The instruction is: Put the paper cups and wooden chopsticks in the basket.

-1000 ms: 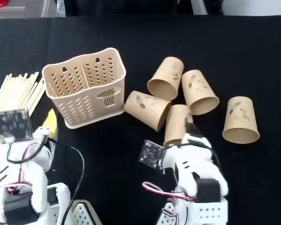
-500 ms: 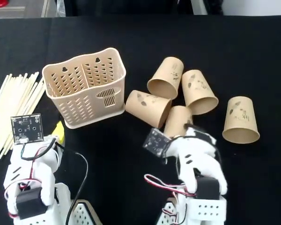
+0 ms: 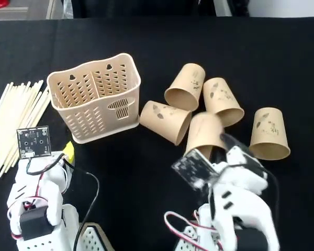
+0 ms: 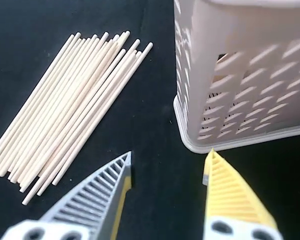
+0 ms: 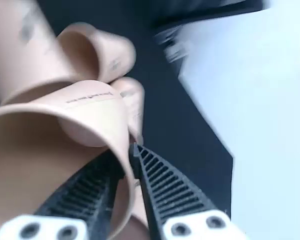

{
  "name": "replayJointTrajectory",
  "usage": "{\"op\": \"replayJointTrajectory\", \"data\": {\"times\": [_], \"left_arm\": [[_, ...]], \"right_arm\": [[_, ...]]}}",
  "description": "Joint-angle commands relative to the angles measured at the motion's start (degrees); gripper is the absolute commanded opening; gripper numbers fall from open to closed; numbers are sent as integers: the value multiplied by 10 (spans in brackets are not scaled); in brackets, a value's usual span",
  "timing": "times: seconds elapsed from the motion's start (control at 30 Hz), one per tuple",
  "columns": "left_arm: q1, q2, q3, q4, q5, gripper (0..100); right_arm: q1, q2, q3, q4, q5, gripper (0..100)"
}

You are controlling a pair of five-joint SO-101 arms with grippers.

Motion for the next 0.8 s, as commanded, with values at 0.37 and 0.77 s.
{"op": "replayJointTrajectory", "data": {"times": [0.37, 0.77], "left_arm": [[-6, -2, -2, 2, 2, 230], [0, -2, 21, -3, 1, 230]], "right_arm": [[-194, 666, -698, 150, -244, 12], [-266, 1096, -1182, 189, -266, 12]]}}
